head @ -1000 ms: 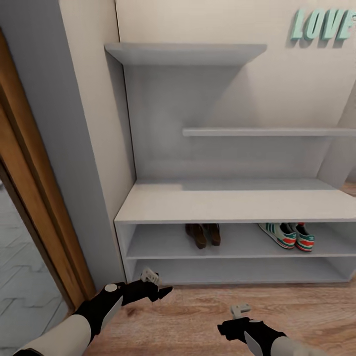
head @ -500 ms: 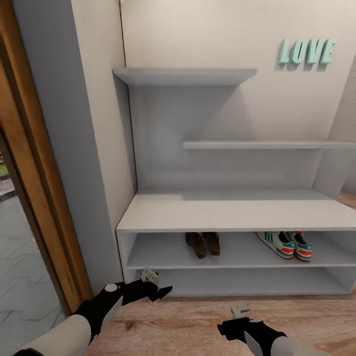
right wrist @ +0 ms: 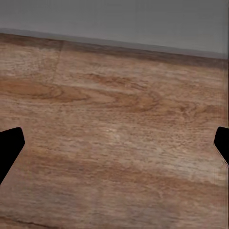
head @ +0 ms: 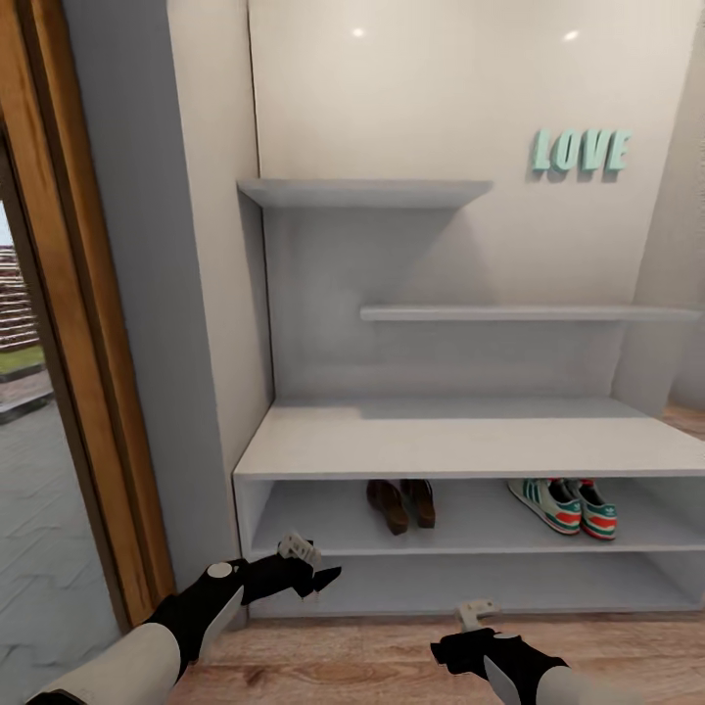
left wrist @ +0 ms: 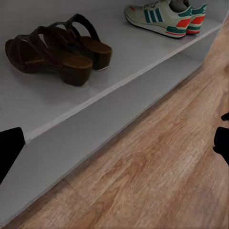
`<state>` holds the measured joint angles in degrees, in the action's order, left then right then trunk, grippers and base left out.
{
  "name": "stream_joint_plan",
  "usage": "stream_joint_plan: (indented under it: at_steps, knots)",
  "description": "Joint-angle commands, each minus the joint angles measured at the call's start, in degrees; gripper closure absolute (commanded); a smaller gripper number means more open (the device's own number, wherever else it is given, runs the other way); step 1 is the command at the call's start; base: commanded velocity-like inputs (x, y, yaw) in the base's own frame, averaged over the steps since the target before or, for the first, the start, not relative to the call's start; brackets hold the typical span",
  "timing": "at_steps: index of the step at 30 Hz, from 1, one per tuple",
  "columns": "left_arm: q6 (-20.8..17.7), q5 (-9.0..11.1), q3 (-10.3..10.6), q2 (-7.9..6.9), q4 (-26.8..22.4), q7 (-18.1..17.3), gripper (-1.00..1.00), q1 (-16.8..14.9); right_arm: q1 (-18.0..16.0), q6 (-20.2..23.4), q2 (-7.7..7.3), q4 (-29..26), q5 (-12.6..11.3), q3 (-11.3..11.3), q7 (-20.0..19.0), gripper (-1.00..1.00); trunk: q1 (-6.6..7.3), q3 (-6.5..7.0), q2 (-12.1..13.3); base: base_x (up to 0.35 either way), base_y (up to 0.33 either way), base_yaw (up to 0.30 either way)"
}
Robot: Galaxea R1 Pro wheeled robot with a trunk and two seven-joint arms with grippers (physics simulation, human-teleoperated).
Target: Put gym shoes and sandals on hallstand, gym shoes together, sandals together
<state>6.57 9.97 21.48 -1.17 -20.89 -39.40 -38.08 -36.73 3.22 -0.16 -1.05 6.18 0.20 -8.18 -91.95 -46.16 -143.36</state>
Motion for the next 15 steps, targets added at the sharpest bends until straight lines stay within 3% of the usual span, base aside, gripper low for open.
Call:
stream_joint_plan:
  at_steps: [1, 10, 15]
  knots:
    - [0.28, 0.49, 0.49, -0.06, 0.06, 0.02, -1.0, -0.06, -0.01, 0.29, -0.02, -0.11, 0.59, -0.02, -0.17, -1.0, 0.04, 0.26, 0.0, 0.0, 0.0, 0.0]
    - [0.28, 0.49, 0.49, -0.06, 0.06, 0.02, -1.0, -0.06, -0.01, 0.29, -0.02, -0.11, 0.67, -0.02, -0.17, -1.0, 0.27, 2.74, 0.12, 0.0, 0.0, 0.0]
    - [0.28, 0.49, 0.49, -0.06, 0.06, 0.02, -1.0, -0.06, -0.01, 0.29, -0.02, -0.1, 0.68, -0.02, -0.17, -1.0, 1.34, 3.66, 2.08, 0.0, 0.0, 0.0]
